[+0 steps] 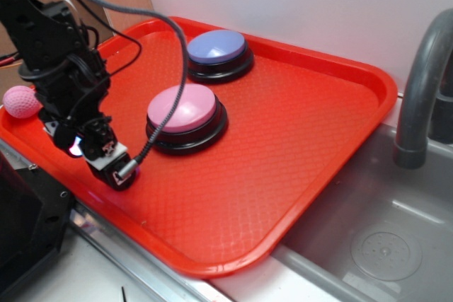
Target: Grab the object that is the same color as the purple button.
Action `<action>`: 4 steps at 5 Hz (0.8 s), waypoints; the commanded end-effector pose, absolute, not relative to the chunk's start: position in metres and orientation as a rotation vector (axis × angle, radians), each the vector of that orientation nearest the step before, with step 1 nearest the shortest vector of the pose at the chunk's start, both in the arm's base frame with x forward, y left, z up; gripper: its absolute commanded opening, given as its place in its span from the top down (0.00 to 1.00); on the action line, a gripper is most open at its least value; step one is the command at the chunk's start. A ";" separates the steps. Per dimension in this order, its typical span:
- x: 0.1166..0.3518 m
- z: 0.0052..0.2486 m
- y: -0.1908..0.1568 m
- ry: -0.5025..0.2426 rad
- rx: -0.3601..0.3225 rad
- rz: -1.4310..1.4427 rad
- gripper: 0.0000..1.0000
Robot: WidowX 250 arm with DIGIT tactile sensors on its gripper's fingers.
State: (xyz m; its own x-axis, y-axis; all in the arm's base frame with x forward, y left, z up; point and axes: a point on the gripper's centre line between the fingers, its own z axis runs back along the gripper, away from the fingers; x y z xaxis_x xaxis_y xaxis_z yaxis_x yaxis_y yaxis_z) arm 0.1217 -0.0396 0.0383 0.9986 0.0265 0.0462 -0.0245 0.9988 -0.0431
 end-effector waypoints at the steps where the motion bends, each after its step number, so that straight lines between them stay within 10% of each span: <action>1: 0.150 0.022 -0.057 -0.064 -0.081 -0.036 0.00; 2: 0.149 0.017 -0.060 -0.057 -0.088 -0.023 1.00; 4: 0.148 0.072 -0.064 -0.117 -0.053 -0.070 1.00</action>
State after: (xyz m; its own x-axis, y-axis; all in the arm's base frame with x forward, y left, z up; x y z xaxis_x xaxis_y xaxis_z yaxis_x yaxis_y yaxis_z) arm 0.1421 -0.0584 0.0646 0.9938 -0.0611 0.0926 0.0648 0.9972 -0.0371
